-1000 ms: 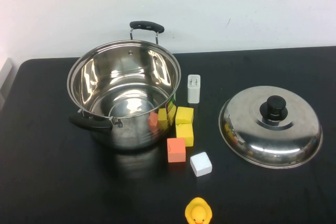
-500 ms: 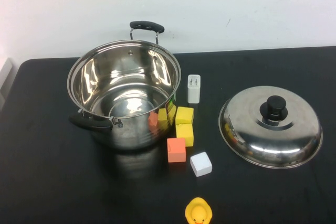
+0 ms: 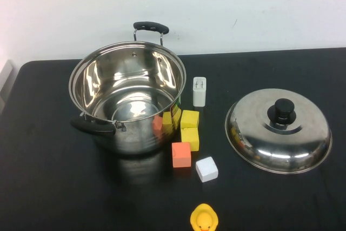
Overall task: Cover the pot
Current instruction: Pick up the pot lid
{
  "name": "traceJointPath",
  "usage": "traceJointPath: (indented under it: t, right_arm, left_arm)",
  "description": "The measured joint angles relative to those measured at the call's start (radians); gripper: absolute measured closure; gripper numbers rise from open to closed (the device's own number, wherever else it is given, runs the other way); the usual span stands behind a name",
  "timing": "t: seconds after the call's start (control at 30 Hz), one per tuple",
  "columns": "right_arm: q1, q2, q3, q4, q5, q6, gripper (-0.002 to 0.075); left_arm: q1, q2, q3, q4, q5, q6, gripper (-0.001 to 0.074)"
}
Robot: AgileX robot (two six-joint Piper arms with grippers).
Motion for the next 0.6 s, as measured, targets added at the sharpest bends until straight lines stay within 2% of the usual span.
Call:
traceJointPath:
  t: [0.07, 0.13, 0.23, 0.3, 0.37, 0.43, 0.5, 0.6]
  right_arm:
    - [0.064, 0.070, 0.012, -0.186, -0.184, 0.188, 0.0715]
    - [0.124, 0.157, 0.027, -0.297, -0.377, 0.284, 0.0681]
    - [0.202, 0.334, 0.031, -0.386, -0.659, 0.332, 0.0563]
    - [0.232, 0.480, 0.031, -0.428, -0.845, 0.343, 0.0441]
    - [0.248, 0.625, 0.028, -0.459, -0.976, 0.350, 0.0319]
    - [0.256, 0.742, 0.007, -0.488, -1.061, 0.363, 0.0238]
    - [0.260, 0.855, -0.027, -0.510, -1.118, 0.370, 0.0195]
    - [0.260, 0.987, -0.082, -0.523, -1.182, 0.372, 0.0172]
  left_arm:
    - [0.000, 0.000, 0.000, 0.000, 0.000, 0.000, 0.0736]
    - [0.000, 0.000, 0.000, 0.000, 0.000, 0.000, 0.0736]
    - [0.000, 0.000, 0.000, 0.000, 0.000, 0.000, 0.0736]
    - [0.000, 0.000, 0.000, 0.000, 0.000, 0.000, 0.0736]
    - [0.000, 0.000, 0.000, 0.000, 0.000, 0.000, 0.0735]
    - [0.000, 0.000, 0.000, 0.000, 0.000, 0.000, 0.0735]
    - [0.000, 0.000, 0.000, 0.000, 0.000, 0.000, 0.0735]
    - [0.000, 0.000, 0.000, 0.000, 0.000, 0.000, 0.0735]
